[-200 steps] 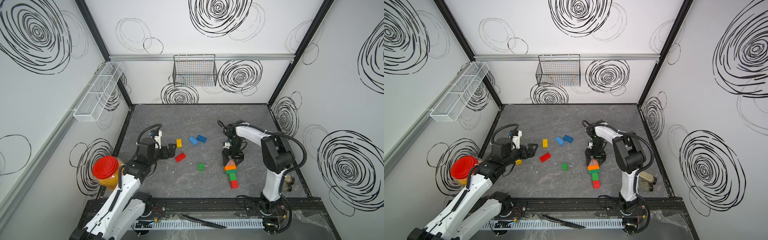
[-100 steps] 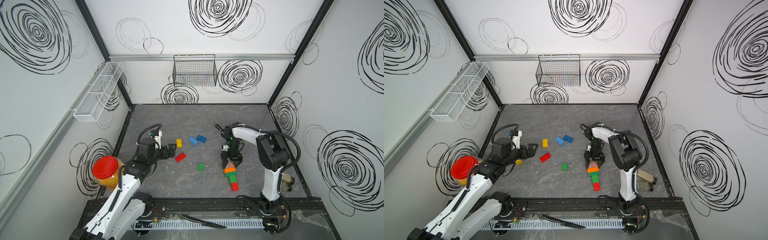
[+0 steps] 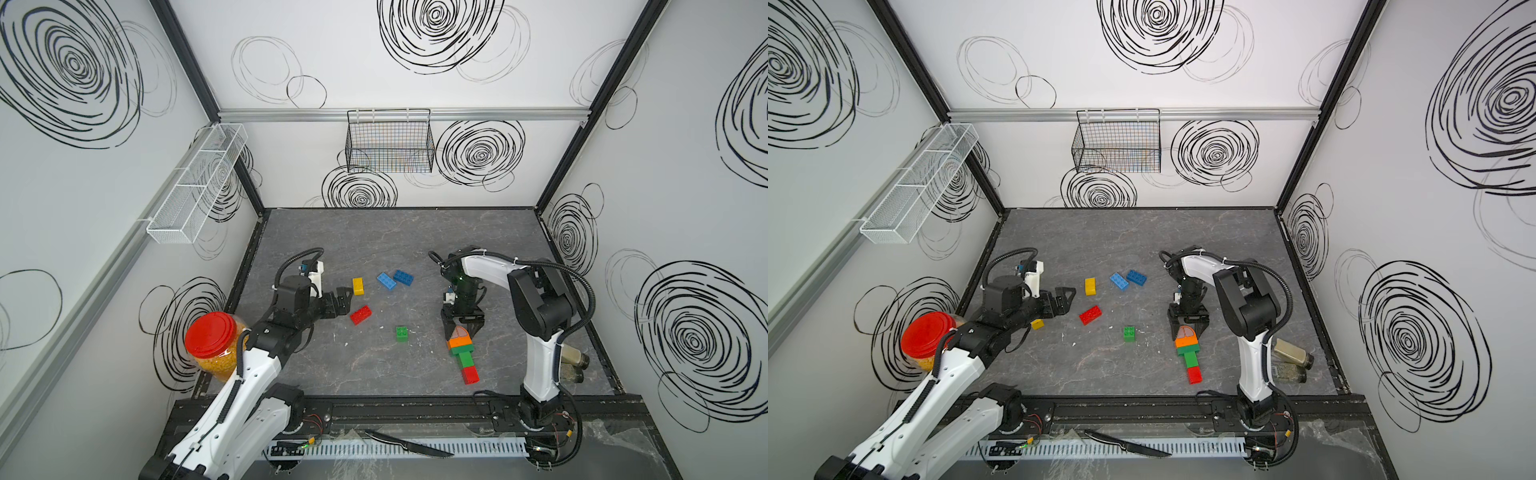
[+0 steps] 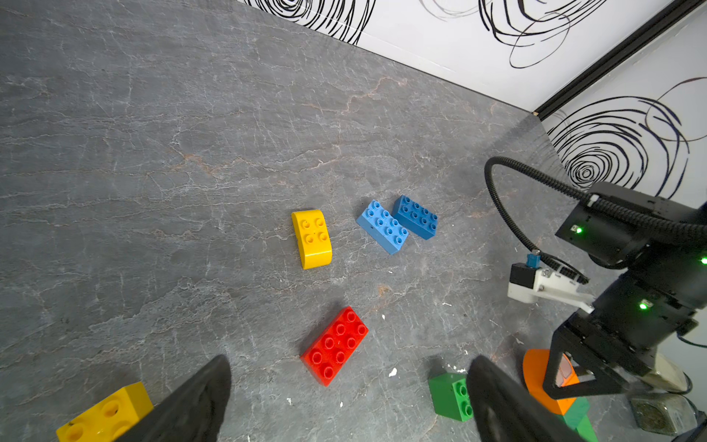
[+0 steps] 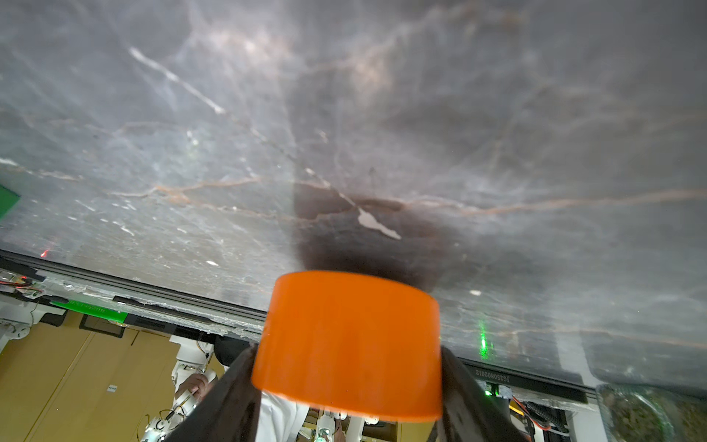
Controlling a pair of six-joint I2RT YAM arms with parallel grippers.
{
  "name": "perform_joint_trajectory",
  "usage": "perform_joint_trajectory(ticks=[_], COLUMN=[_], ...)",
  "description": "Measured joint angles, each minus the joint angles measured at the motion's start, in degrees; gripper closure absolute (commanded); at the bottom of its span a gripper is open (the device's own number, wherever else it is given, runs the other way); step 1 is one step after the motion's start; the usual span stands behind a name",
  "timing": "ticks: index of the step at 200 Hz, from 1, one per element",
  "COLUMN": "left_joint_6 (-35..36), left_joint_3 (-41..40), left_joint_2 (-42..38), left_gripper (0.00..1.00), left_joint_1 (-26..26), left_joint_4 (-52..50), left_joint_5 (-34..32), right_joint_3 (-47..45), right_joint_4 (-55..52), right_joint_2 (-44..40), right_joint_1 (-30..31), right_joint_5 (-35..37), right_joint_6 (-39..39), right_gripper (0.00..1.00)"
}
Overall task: Assemble an ice cream with lego
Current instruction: Adjust the lego brick at the center of the board.
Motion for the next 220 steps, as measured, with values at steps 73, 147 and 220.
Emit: perform_joint_trajectory(ticks=[73,147,220], left_joint_6=[0.00,0.00,0.02], left_joint_3=[0.00,0.00,0.00], left_joint_2=[-0.07,-0.48,-1.29], left_gripper=[0.01,0.01,0.01], left_joint_1=[0.33,0.33,0.33], left_joint_4=[0.00,-0.02,-0.04], left_joint_5=[0.07,0.00,-0.37], right_joint_3=[0.15,0.79,1.97], right_joint_4=[-0.52,-0.72,-0.35], right_joint_2=[1.51,1.49,-3.87], right_joint_1=[0.70,1.46,3.98], right_joint_5=[0.72,3.23,10.38], right_joint_6=[0.04,1.16,5.25], right_gripper=[0.41,0.13,0.00])
